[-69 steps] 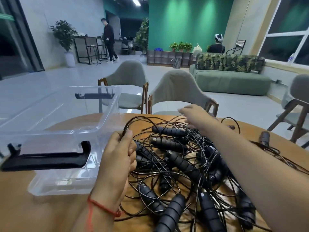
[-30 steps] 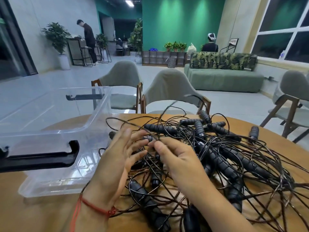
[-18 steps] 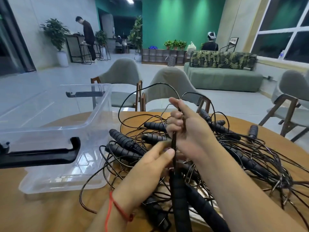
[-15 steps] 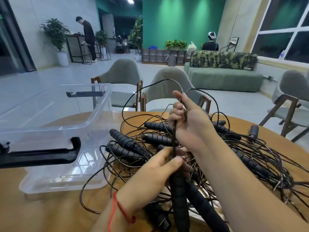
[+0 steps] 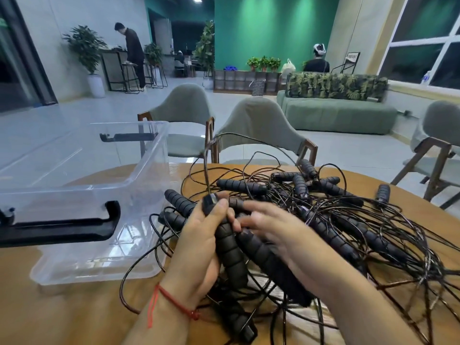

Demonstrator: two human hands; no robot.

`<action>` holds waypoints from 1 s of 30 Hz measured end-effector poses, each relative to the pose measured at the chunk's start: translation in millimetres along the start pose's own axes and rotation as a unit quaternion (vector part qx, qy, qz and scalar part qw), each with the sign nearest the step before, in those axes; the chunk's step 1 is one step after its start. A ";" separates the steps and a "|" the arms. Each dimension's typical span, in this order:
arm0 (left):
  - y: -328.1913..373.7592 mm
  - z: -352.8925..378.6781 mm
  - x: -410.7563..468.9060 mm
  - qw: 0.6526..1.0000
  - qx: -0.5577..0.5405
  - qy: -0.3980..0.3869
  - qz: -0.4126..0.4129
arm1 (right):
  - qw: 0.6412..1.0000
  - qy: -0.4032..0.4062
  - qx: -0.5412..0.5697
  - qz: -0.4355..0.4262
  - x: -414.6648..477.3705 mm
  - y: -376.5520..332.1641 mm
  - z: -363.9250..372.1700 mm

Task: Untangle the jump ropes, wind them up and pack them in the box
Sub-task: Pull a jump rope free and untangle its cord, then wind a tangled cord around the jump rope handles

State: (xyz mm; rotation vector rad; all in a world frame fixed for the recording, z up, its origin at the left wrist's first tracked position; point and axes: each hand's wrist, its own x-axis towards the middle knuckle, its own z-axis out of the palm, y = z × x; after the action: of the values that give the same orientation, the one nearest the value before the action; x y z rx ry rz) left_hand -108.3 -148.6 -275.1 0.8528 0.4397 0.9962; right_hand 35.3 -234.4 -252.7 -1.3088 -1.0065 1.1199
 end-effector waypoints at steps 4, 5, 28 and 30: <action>2.1 -1.0 0.0 0.998 -0.013 0.029 0.045 | 0.989 -0.052 -0.141 -0.001 -11.7 22.4 -6.6; 1.3 -0.8 -0.2 0.998 -0.004 0.038 0.055 | 0.985 -0.061 -0.158 -0.004 -11.6 22.5 -7.8; -35.0 -0.2 2.1 0.971 0.235 0.018 0.040 | 0.969 0.088 0.229 -0.038 4.1 61.0 9.2; -36.5 -1.6 2.1 0.968 0.246 0.036 0.039 | 0.973 0.091 0.209 -0.046 5.1 60.2 10.5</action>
State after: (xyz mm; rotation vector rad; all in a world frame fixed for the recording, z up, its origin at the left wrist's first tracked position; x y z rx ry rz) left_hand -88.3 -155.9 -304.9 1.2881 0.7388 1.0082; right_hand 23.4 -230.5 -312.8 -0.9933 -0.6439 1.0506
